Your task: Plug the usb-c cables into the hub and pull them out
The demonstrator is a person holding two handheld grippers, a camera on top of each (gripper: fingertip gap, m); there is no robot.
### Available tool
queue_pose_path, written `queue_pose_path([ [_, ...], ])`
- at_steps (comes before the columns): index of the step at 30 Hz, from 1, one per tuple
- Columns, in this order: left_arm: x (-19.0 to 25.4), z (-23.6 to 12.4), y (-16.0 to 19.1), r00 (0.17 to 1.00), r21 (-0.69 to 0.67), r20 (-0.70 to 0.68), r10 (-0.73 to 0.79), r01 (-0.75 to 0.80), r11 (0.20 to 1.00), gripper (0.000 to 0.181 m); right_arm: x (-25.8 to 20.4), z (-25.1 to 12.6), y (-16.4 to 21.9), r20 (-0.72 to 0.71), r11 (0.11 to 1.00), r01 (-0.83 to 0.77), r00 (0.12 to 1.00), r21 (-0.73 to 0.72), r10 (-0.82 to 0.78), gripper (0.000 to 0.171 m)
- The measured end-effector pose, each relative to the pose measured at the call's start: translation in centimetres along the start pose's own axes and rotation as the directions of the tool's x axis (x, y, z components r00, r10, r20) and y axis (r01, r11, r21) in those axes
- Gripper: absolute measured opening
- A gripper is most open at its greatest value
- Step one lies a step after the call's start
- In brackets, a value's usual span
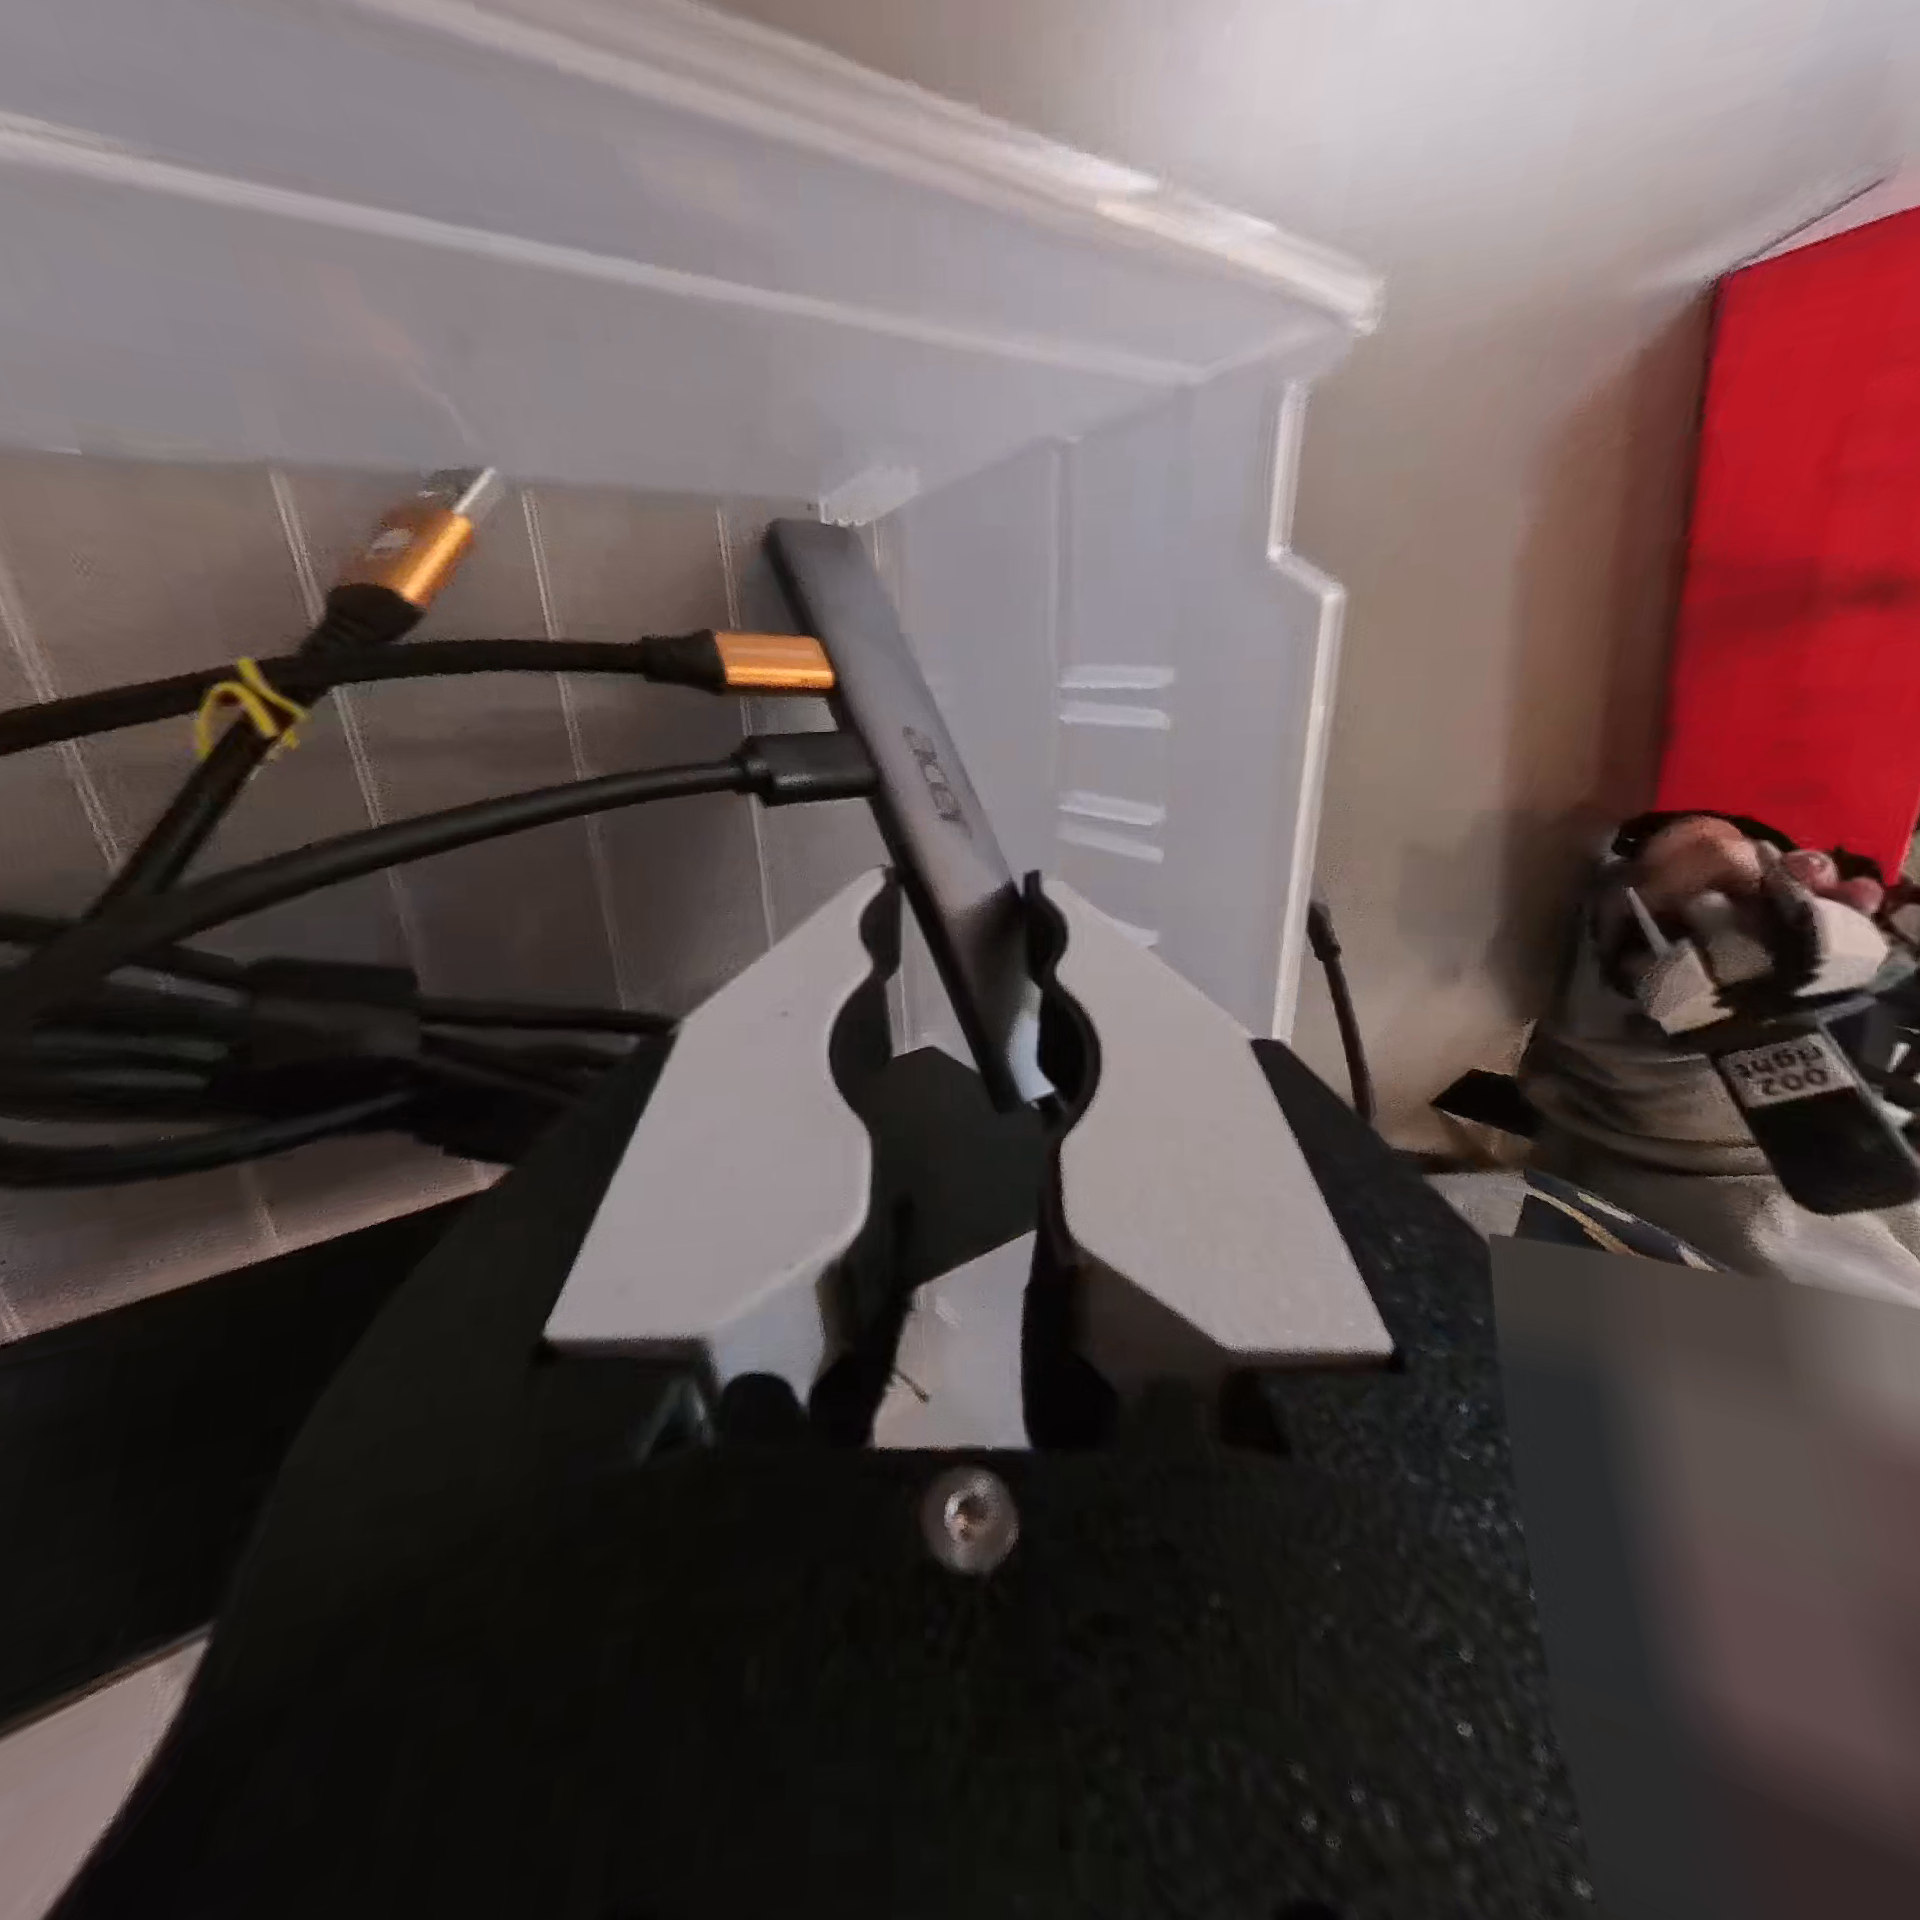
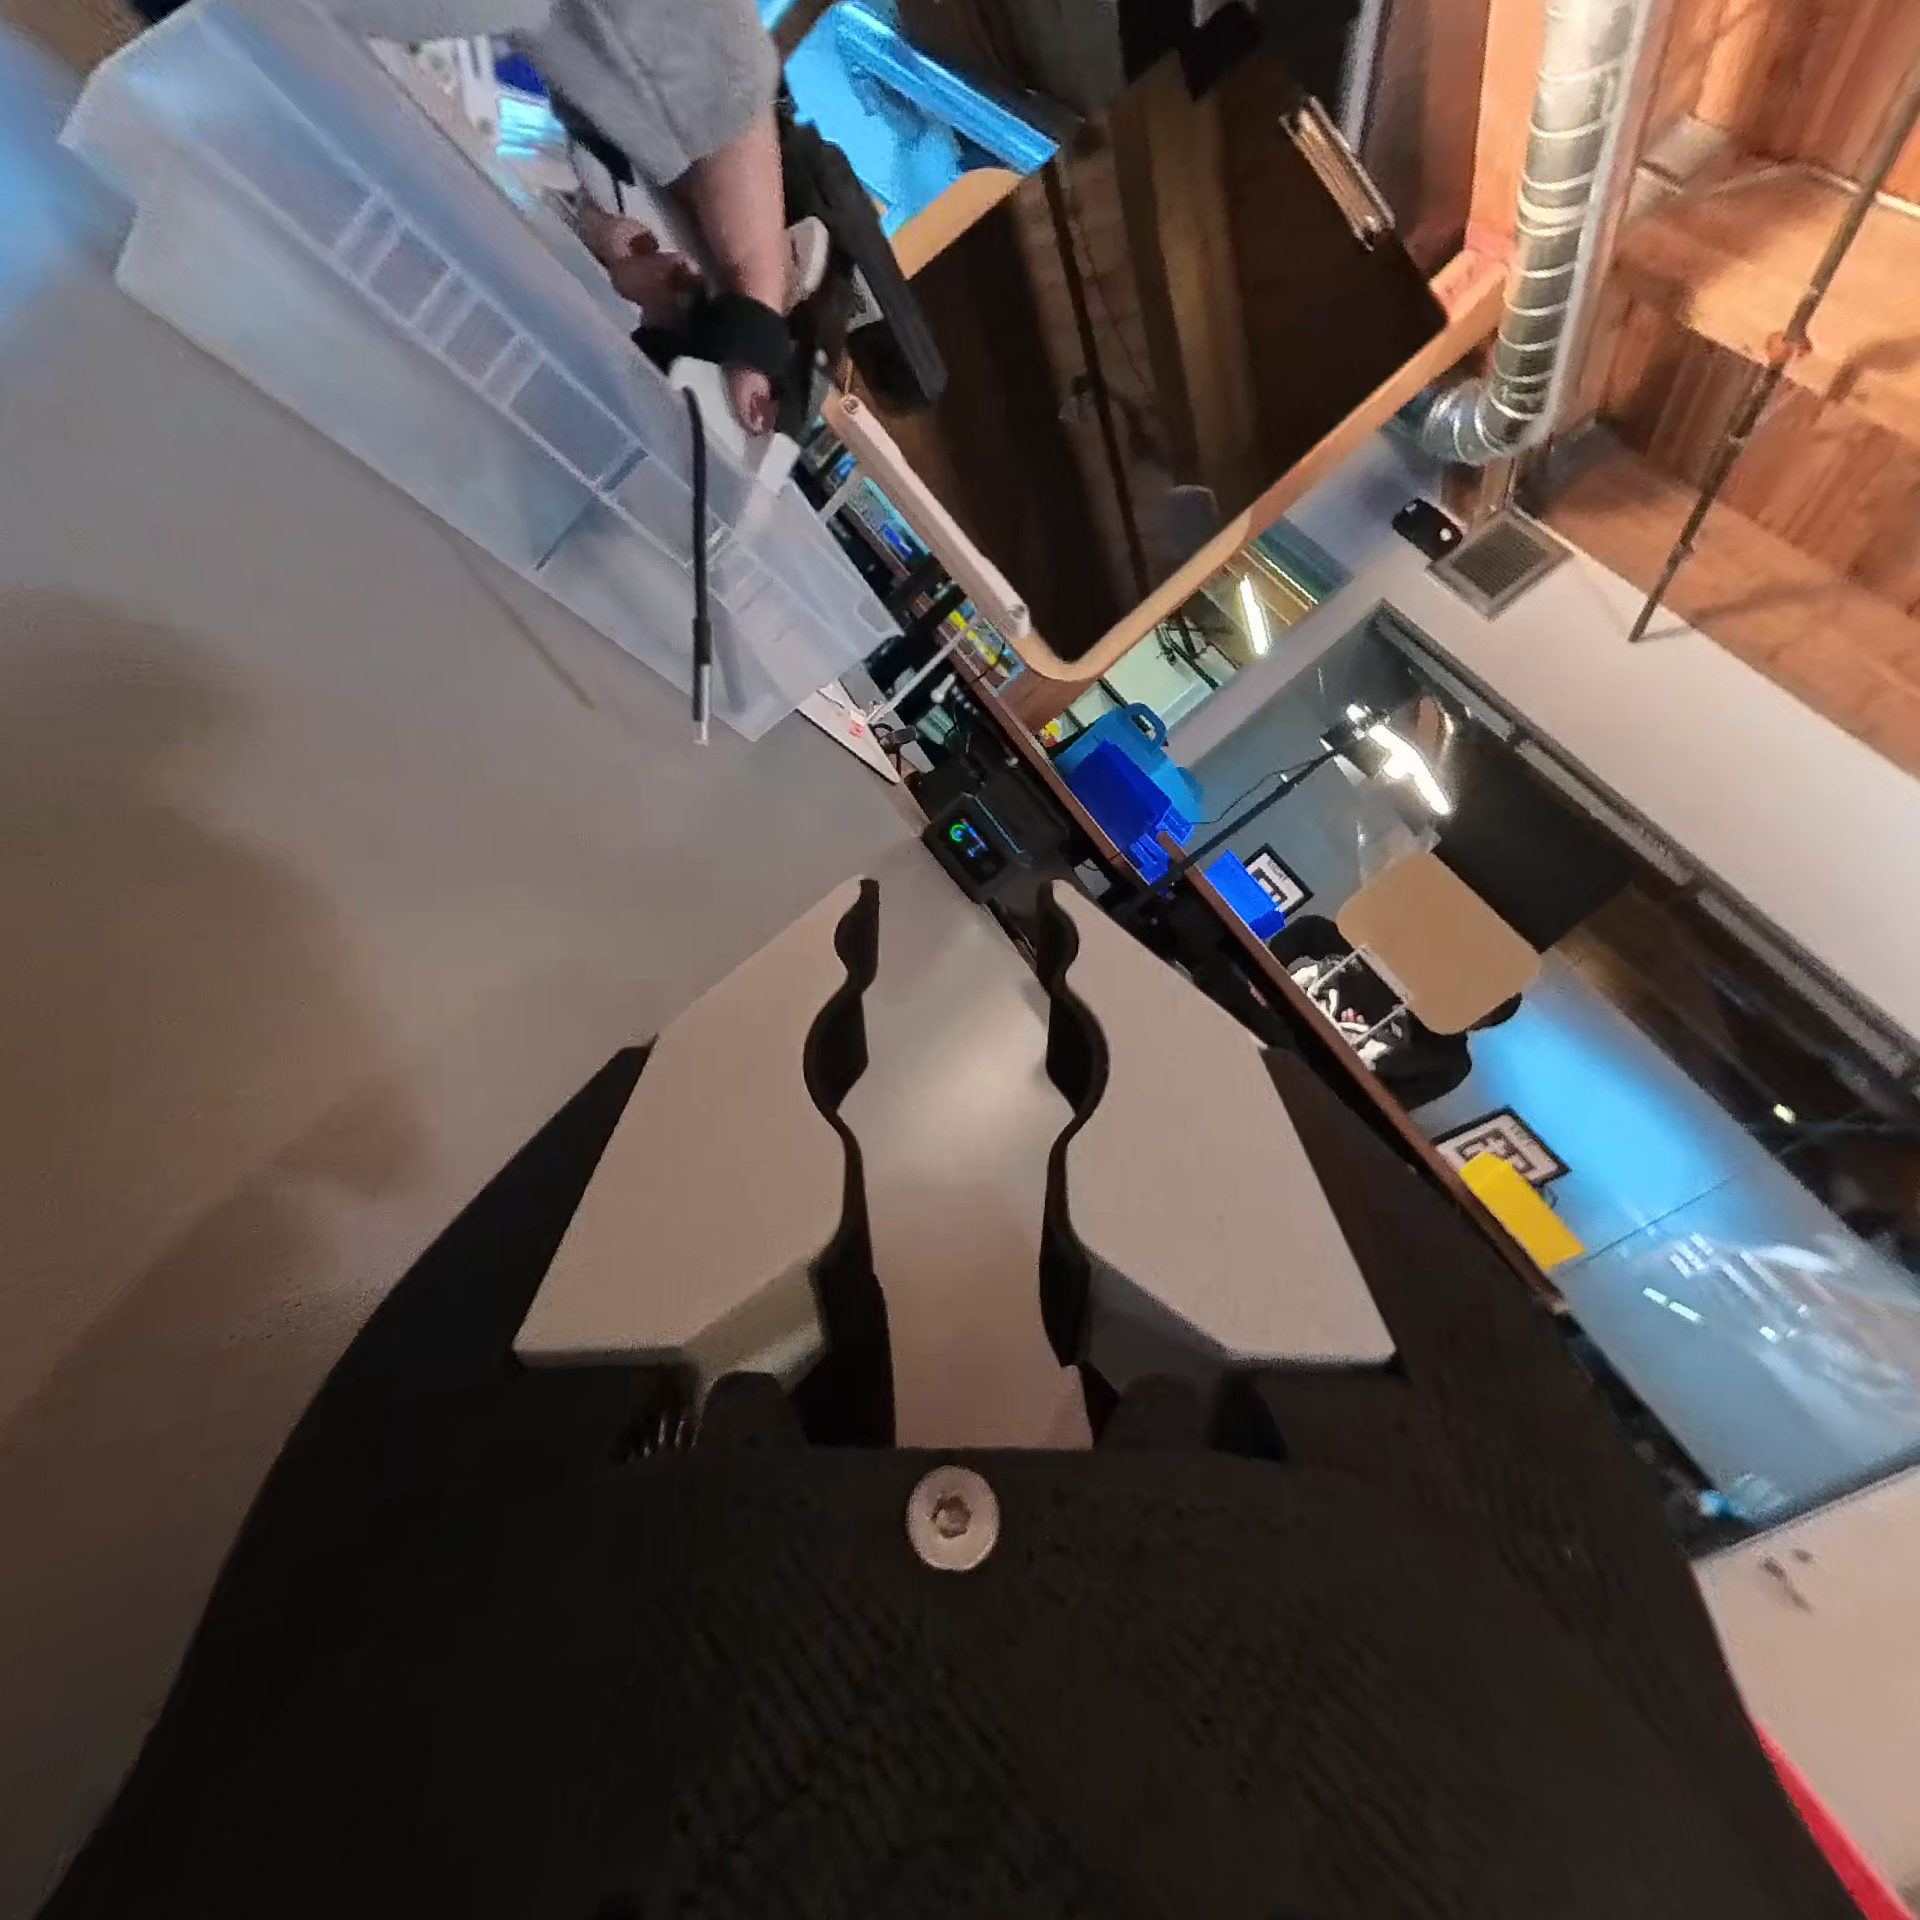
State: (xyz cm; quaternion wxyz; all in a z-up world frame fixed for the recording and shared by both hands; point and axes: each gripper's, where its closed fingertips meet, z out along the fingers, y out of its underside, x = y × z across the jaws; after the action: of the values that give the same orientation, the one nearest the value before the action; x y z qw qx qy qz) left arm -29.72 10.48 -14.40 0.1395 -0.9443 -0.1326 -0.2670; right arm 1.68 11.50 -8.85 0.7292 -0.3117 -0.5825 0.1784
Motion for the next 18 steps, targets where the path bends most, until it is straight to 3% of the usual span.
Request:
queue_pose_path([
  [10,2.2,-4.4,0.5,0.953,-0.009,0.164,0.255,-0.257,0.966,0.017,-0.5,0.1,0.0,0.01,0.999,0.033,0.999,-0.006,-0.032,0.025],
  [18,8.5,-10.7,-1.0,0.852,0.231,0.309,0.422,-0.498,0.836,0.011,-0.9,0.2,-0.2,0.02,0.999,0.049,0.999,-0.004,-0.048,0.023],
])
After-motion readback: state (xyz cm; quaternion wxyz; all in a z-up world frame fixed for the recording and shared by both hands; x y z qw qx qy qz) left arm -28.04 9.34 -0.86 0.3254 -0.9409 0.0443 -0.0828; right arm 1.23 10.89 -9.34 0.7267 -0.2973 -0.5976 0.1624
